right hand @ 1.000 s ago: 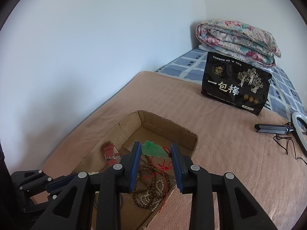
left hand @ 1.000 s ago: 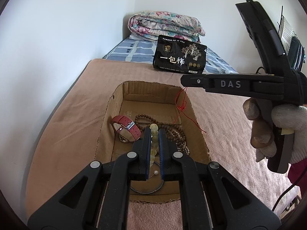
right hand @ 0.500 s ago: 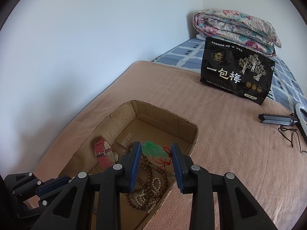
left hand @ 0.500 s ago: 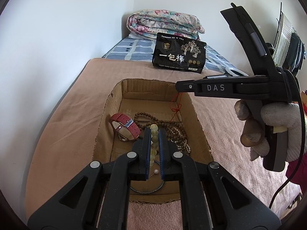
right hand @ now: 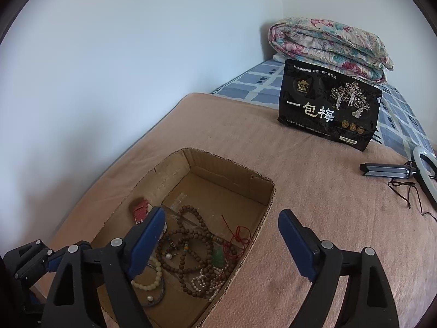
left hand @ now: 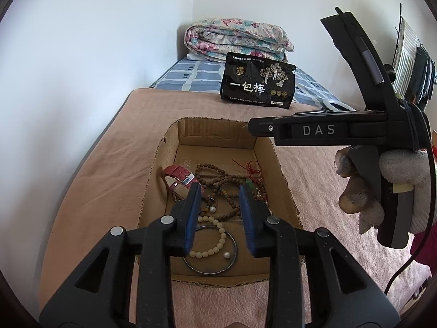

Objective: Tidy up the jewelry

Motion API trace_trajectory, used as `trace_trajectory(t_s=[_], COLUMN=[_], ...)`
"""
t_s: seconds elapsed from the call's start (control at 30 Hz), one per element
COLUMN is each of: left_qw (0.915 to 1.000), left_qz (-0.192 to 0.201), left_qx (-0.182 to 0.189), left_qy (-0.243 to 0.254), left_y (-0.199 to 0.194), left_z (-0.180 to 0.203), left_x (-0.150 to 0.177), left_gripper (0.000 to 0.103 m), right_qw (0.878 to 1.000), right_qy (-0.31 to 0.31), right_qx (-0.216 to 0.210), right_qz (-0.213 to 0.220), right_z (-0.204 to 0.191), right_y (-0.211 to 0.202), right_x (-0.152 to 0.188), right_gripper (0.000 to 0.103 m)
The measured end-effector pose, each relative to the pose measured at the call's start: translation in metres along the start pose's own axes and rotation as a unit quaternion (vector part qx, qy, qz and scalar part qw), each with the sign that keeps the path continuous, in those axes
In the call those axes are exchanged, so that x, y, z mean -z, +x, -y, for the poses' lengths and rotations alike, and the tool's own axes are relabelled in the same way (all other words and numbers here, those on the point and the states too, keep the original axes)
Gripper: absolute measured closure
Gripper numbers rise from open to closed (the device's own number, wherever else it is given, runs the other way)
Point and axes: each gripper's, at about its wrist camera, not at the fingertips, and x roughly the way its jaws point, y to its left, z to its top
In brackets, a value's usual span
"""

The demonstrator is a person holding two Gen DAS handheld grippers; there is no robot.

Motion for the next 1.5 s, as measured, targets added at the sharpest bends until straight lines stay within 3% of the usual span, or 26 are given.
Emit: trace_trajectory(t_s=[0.53, 0.87, 0.93, 1.0, 1.17, 1.23, 1.3, 1.4, 1.5], left_qw=[0.9994, 0.9978, 0.9973, 0.9965, 0.9951, 0.9943, 0.9933, 0.9930, 0.9926], left_qz=[0.030, 0.059, 0.066, 0.074, 0.086, 0.091, 0.097, 0.097, 0.100], left_qx=[-0.014, -0.026, -0.029, -0.033, -0.043, -0.048, -0.054, -0.060, -0.064], left_qy=[0.009, 0.014, 0.016, 0.019, 0.027, 0.028, 0.030, 0.031, 0.028], left_y=[-0.041, -0.081, -0.091, -0.100, -0.122, -0.131, -0.139, -0.147, -0.156], left_z=[0.008, 0.016, 0.017, 0.020, 0.028, 0.032, 0.034, 0.038, 0.040], left_x=[-0.004, -0.009, -0.008, -0.007, -0.003, -0.001, 0.003, 0.006, 0.010], left_gripper=[0.075, 0.074, 0.061, 0.055, 0.053, 0.041, 0.035, 0.033, 0.024], right_qw=[1.000, 0.999, 0.999, 0.999, 0.999, 0.998, 0.998, 0.998, 0.998], right_qy=[-0.004, -0.005, -0.004, -0.004, -0.004, -0.002, 0.001, 0.009, 0.015], right_qx=[0.000, 0.012, 0.014, 0.014, 0.019, 0.022, 0.025, 0.030, 0.038], right_qz=[0.015, 0.035, 0.040, 0.043, 0.049, 0.050, 0.051, 0.054, 0.056], right_z=[-0.011, -0.010, -0.009, -0.010, -0.010, -0.010, -0.009, -0.006, -0.002], right_y=[-0.042, -0.096, -0.107, -0.118, -0.143, -0.150, -0.156, -0.166, -0.174], right_x=[0.007, 0.015, 0.019, 0.023, 0.040, 0.047, 0.054, 0.065, 0.076], right_gripper=[0.010, 0.006, 0.005, 0.004, 0.001, 0.000, 0.000, 0.000, 0.000])
